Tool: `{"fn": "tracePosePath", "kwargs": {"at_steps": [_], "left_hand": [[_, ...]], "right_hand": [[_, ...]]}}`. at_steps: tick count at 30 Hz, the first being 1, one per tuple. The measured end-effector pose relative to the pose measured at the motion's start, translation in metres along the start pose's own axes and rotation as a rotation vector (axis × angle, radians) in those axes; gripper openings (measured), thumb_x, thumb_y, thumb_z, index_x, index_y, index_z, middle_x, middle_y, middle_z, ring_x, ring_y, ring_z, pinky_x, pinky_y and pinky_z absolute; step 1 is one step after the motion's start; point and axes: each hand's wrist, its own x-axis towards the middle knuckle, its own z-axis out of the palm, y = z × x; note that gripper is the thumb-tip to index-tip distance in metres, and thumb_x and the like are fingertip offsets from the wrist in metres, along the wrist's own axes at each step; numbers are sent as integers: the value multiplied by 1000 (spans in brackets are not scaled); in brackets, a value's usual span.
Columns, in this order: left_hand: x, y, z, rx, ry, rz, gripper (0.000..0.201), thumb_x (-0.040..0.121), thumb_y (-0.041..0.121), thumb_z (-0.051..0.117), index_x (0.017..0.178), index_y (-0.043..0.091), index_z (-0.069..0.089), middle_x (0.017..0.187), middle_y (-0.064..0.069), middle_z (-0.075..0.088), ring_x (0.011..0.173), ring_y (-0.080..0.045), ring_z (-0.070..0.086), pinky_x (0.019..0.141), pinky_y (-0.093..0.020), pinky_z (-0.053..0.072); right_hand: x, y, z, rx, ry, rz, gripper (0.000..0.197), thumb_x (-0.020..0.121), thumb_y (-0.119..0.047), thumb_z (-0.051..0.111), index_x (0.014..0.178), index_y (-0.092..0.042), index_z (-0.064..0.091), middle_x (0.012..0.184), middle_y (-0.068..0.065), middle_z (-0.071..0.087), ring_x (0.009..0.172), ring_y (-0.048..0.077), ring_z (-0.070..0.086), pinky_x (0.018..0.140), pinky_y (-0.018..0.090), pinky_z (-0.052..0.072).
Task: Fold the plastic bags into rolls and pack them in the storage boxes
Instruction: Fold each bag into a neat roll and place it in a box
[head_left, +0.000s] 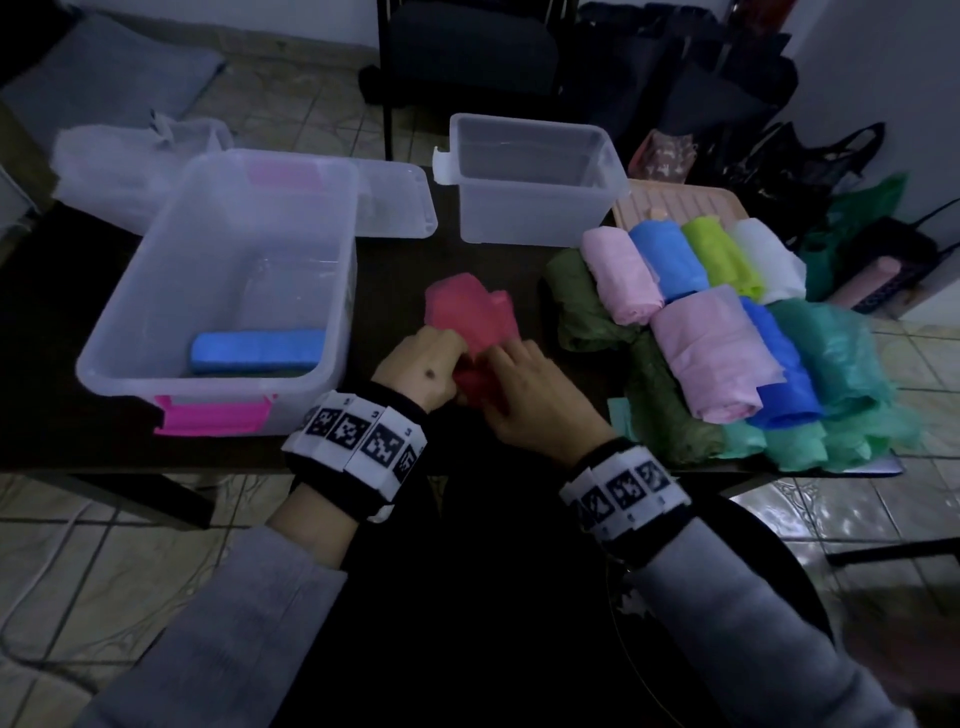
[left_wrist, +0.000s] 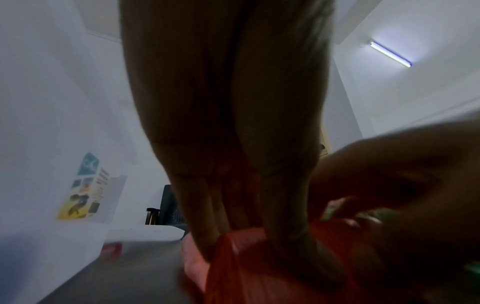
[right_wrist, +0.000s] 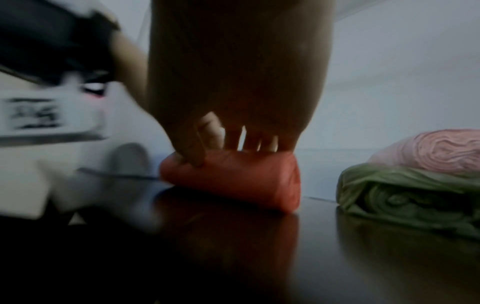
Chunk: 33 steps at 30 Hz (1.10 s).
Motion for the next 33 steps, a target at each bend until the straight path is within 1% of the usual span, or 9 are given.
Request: {"fn": "tracePosePath", "kwargs": {"at_steps": [4, 7, 11, 14, 19, 21, 24, 28, 33], "left_hand": [[0, -4, -3, -35, -129, -31, 43, 79, 15, 72, 120, 19, 62, 120, -3, 61, 108, -20, 59, 94, -34, 47], [-3, -5, -6, -48, -165, -19, 43, 83, 16, 68, 125, 19, 59, 126, -3, 60, 112, -18, 57, 92, -28, 44], [-8, -4, -6, -97, -54, -35, 41, 84, 15, 67, 124, 21, 58, 128, -3, 57, 114, -17, 56, 92, -26, 41], [-11, -2, -3, -105, 31, 26, 30, 86, 12, 64, 116, 18, 64, 119, -2, 63, 106, -14, 60, 87, -23, 43], [-10, -1, 2, -62, 76, 54, 37, 85, 9, 64, 122, 14, 60, 116, -6, 62, 105, -24, 61, 92, -38, 49], [-4, -2, 2, -66, 82, 38, 38, 88, 6, 59, 125, 16, 58, 121, -7, 61, 107, -23, 61, 93, -35, 48], [3, -1, -1, -63, 44, 14, 33, 91, 8, 56, 124, 15, 59, 119, -9, 62, 105, -24, 61, 92, -33, 48], [9, 2, -3, -8, 18, -2, 26, 94, 7, 49, 115, 10, 63, 112, -11, 64, 98, -27, 62, 88, -37, 50], [13, 1, -4, -17, -7, -36, 24, 96, 15, 49, 115, 11, 62, 113, -12, 63, 98, -26, 61, 88, -38, 50]], "right_hand": [[-18, -12, 13, -51, 16, 41, 50, 85, -27, 61, 129, -10, 46, 125, 11, 46, 113, 27, 42, 92, 36, 36], [-16, -11, 11, -6, -31, 50, 52, 88, -25, 59, 136, -14, 43, 129, 8, 46, 118, 25, 41, 95, 34, 35], [5, 0, -6, 51, -212, 68, 54, 88, -29, 62, 136, -13, 44, 132, 10, 48, 121, 26, 44, 101, 36, 37], [19, 5, -23, 140, -312, 72, 51, 88, -28, 63, 134, -10, 48, 131, 12, 53, 120, 27, 50, 97, 30, 38], [38, 17, -32, 231, -409, 132, 53, 90, -32, 61, 136, -15, 43, 130, 8, 53, 104, 18, 50, 86, 22, 35], [40, 21, -30, 297, -381, 180, 56, 88, -32, 63, 136, -15, 39, 130, 9, 51, 103, 15, 48, 85, 21, 35], [35, 21, -21, 349, -210, 189, 48, 86, -27, 67, 126, -9, 47, 126, 13, 52, 108, 20, 50, 85, 22, 37], [20, 12, -4, 29, 133, 101, 31, 86, -20, 62, 114, -7, 59, 115, 15, 53, 108, 32, 44, 93, 42, 39], [12, 2, 9, 33, 78, 85, 54, 84, -28, 66, 130, -7, 48, 125, 13, 51, 114, 29, 43, 96, 35, 35]]}}
